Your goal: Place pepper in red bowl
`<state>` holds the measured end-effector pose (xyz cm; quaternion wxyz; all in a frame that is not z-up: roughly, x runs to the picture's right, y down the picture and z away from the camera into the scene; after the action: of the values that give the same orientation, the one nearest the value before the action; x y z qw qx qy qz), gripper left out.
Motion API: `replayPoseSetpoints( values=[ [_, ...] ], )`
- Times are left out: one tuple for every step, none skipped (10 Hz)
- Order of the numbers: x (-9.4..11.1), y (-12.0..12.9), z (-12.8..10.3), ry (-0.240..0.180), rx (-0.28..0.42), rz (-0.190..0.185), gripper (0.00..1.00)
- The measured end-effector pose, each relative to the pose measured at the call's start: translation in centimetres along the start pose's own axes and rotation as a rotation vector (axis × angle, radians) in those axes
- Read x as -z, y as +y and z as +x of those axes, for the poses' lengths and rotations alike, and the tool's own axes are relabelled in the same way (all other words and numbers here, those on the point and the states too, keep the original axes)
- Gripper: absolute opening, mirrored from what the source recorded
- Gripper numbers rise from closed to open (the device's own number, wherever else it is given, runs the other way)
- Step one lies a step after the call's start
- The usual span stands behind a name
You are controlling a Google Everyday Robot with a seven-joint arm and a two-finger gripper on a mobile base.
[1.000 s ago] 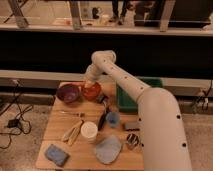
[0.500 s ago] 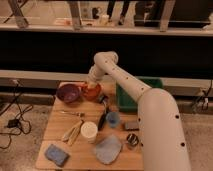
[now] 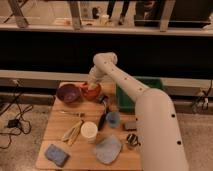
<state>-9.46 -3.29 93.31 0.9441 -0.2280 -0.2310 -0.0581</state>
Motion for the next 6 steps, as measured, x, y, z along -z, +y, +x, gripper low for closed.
replayPoseSetpoints(
  values=[
    [-0.19, 0.08, 0.00, 0.004, 0.000, -0.005, 0.00],
    [-0.33, 0.11, -0.04, 0.004, 0.000, -0.007, 0.00],
    [-0.50, 0.13, -0.07, 0.006, 0.001, -0.010, 0.00],
    [-0.63, 0.12, -0.03, 0.007, 0.003, -0.012, 0.00],
    [-0.67, 0.06, -0.06, 0.007, 0.006, -0.013, 0.00],
    [-0.77, 0.06, -0.25, 0.006, 0.012, -0.015, 0.07]
  ],
)
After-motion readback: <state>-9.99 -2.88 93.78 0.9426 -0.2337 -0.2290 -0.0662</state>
